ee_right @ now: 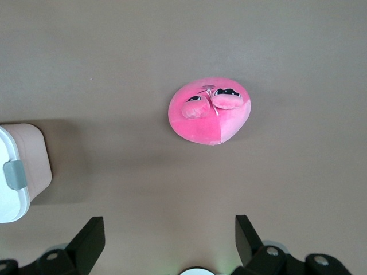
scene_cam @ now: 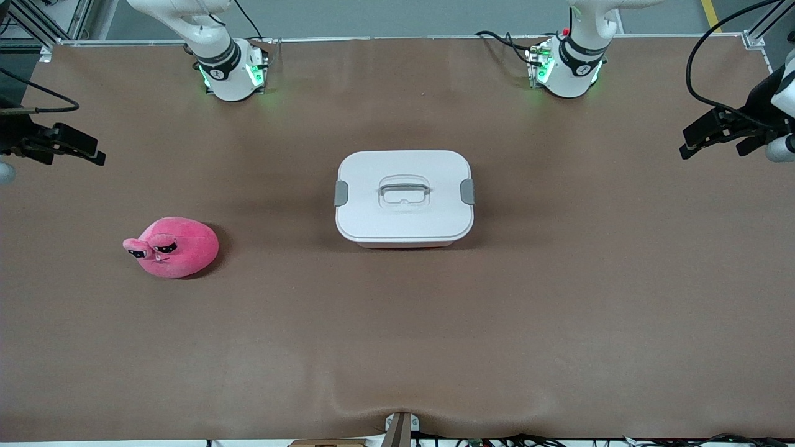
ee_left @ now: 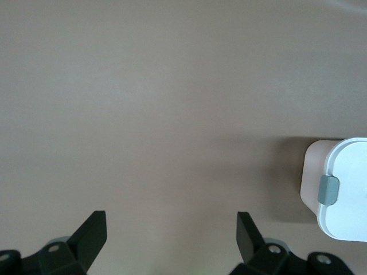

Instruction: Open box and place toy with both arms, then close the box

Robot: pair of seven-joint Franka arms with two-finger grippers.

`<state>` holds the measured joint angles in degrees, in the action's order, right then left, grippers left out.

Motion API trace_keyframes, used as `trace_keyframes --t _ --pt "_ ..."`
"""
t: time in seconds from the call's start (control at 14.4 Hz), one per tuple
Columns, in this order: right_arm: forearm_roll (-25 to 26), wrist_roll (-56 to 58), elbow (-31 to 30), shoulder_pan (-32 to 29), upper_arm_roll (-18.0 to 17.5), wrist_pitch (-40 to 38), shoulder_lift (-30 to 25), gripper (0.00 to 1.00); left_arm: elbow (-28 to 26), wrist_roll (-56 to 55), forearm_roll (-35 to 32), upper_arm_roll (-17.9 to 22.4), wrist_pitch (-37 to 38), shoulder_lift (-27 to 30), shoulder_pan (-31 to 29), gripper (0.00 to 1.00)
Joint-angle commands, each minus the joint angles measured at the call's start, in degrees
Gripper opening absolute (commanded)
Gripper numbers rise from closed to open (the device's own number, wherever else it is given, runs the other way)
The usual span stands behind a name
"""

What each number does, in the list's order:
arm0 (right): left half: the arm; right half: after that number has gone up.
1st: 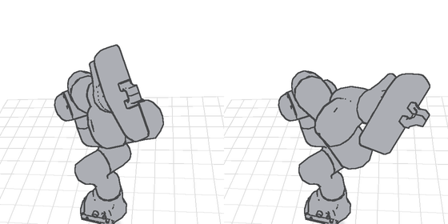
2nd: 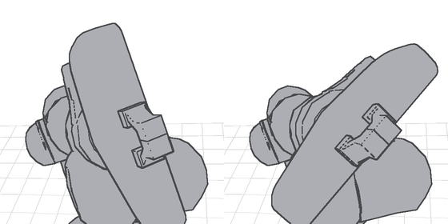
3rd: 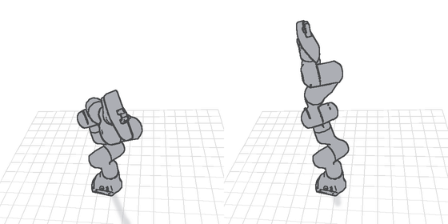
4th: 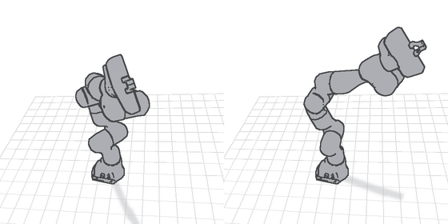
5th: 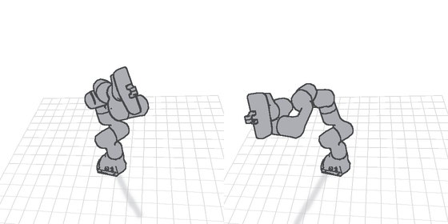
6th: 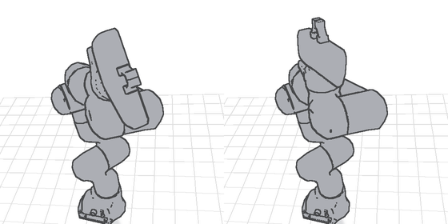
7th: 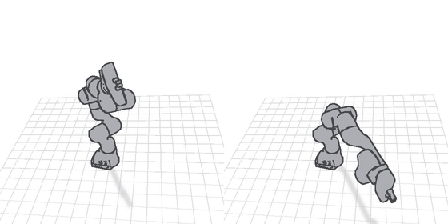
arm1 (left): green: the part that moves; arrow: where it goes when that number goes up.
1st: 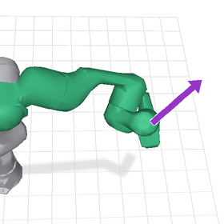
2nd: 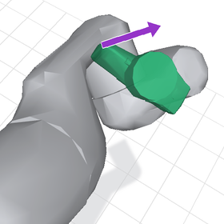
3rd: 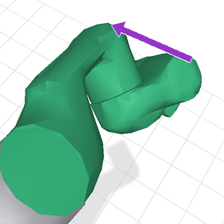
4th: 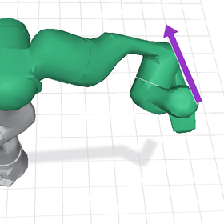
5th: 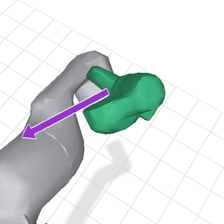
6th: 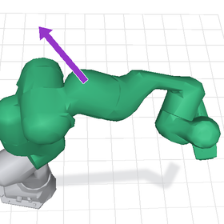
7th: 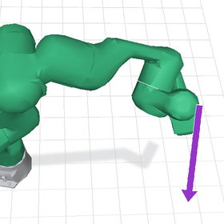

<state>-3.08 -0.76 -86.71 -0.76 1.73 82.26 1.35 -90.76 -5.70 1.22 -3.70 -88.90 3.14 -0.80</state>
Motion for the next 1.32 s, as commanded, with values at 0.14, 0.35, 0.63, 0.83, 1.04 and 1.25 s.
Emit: trace_keyframes --t 0.14,0.35,0.63,0.83,1.04,1.25 --pt "0.8 -0.5 1.6 -0.2 -0.5 -0.8 0.8 1.0 1.2 -0.6 -0.6 -0.3 0.7 -0.6 -0.2 1.0" --pt "1.1 -0.6 1.8 -0.6 -0.6 -0.5 0.8 1.0 1.5 -0.5 -1.2 -0.3 0.7 -0.9 0.3 1.0" --pt "1.1 -0.6 1.3 -0.7 -0.4 -0.5 0.8 1.0 3.7 -0.1 -1.8 -0.3 0.7 -2.8 0.2 1.0" --pt "1.1 -0.1 1.2 -1.8 -0.3 -0.5 1.0 1.0 4.7 0.2 -1.7 -0.2 0.7 -4.4 0.1 1.0" --pt "1.1 0.0 1.4 -2.8 -0.4 -0.6 2.2 1.0 6.2 -0.2 -1.4 -0.1 0.5 -6.5 0.0 1.0" --pt "1.2 0.0 1.5 -3.0 -0.3 -0.3 3.3 1.0 7.6 -0.6 -0.9 -0.2 0.3 -8.2 0.1 1.0"
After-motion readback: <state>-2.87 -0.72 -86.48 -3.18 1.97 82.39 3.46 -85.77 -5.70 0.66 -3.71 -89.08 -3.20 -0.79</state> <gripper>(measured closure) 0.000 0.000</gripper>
